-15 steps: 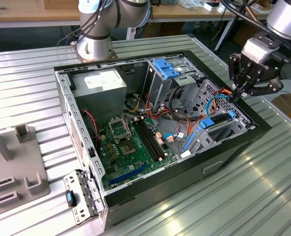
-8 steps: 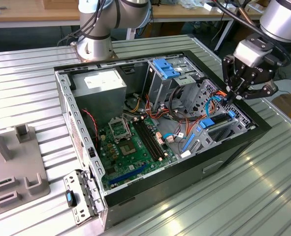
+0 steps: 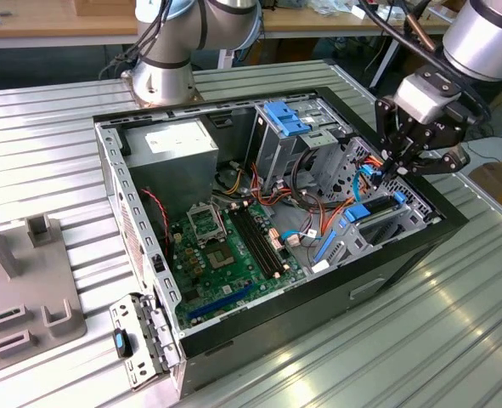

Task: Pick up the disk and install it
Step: 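Insert the first disk wire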

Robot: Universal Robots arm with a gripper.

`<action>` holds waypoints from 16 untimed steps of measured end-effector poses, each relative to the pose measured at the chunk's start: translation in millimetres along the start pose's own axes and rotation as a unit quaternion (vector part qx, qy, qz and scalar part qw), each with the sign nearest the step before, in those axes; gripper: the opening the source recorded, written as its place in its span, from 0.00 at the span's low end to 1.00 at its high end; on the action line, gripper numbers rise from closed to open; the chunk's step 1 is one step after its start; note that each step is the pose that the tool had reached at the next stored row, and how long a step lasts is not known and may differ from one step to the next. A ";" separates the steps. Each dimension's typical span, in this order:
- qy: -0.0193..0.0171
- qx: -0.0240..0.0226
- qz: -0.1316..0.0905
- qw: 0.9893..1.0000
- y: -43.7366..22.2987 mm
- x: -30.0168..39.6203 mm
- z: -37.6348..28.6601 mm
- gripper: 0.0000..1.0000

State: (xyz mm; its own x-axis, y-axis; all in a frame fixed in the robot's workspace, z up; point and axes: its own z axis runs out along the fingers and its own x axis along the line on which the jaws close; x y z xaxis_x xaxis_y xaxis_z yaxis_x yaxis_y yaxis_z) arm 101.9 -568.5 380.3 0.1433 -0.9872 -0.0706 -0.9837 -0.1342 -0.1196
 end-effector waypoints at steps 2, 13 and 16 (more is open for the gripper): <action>-0.005 0.001 0.005 1.000 0.7 4.2 0.7 0.16; -0.019 0.004 0.017 1.000 3.0 13.8 5.3 0.16; -0.019 0.004 0.017 1.000 4.2 17.6 11.1 0.16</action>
State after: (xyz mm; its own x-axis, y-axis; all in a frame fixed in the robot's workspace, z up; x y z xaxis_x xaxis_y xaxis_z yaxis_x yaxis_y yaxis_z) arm 101.5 -585.5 367.6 0.1132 -0.9871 -0.1131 -0.9873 -0.0990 -0.1241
